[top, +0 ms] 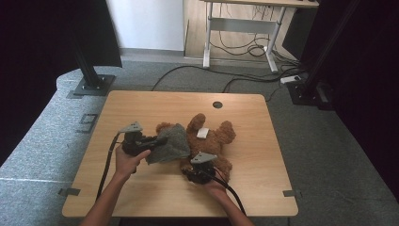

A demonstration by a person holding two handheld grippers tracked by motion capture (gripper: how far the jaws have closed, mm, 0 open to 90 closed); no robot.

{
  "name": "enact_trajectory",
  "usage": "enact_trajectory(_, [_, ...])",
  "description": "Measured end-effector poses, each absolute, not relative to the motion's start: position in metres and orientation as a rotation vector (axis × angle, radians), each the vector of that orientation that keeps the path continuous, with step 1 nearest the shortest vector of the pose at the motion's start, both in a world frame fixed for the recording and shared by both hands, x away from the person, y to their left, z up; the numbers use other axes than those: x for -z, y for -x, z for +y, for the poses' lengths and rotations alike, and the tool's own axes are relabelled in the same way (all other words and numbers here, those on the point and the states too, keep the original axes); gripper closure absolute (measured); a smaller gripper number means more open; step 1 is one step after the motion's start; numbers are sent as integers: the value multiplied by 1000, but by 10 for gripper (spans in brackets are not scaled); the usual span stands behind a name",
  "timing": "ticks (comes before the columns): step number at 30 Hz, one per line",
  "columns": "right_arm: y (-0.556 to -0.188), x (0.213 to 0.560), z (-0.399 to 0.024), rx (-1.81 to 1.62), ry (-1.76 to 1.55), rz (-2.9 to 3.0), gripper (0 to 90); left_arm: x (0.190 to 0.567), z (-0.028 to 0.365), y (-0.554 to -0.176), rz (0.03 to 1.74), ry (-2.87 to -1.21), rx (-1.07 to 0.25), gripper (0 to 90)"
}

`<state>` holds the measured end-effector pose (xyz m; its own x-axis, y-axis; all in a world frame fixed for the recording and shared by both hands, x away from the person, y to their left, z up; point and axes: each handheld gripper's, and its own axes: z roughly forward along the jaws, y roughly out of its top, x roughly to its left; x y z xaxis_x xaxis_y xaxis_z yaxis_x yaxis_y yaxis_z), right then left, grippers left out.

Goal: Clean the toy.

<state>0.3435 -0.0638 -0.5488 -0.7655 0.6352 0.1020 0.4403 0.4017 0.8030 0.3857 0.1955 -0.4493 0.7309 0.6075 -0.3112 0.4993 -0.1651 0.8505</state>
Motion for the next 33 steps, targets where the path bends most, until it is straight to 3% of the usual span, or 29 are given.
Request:
enact_trajectory(9, [-343, 549, -64, -1292, -944, 2436, 657, 453, 172, -411, 956, -1907, -271, 751])
enact_trajectory(16, [-342, 550, -66, -1291, -948, 2429, 661, 457, 185, -419, 1026, -1924, -413, 753])
enact_trajectory(24, [-343, 550, -66, -1303, -958, 2431, 661, 463, 217, -434, 1157, -1914, -479, 753])
enact_trajectory(28, [-343, 550, -67, -1305, -957, 2431, 660, 464, 228, -437, 1193, -1888, -467, 753])
enact_trajectory(33, [-343, 550, -67, -1305, -956, 2432, 660, 457, 227, -435, 1107, -1814, -376, 753])
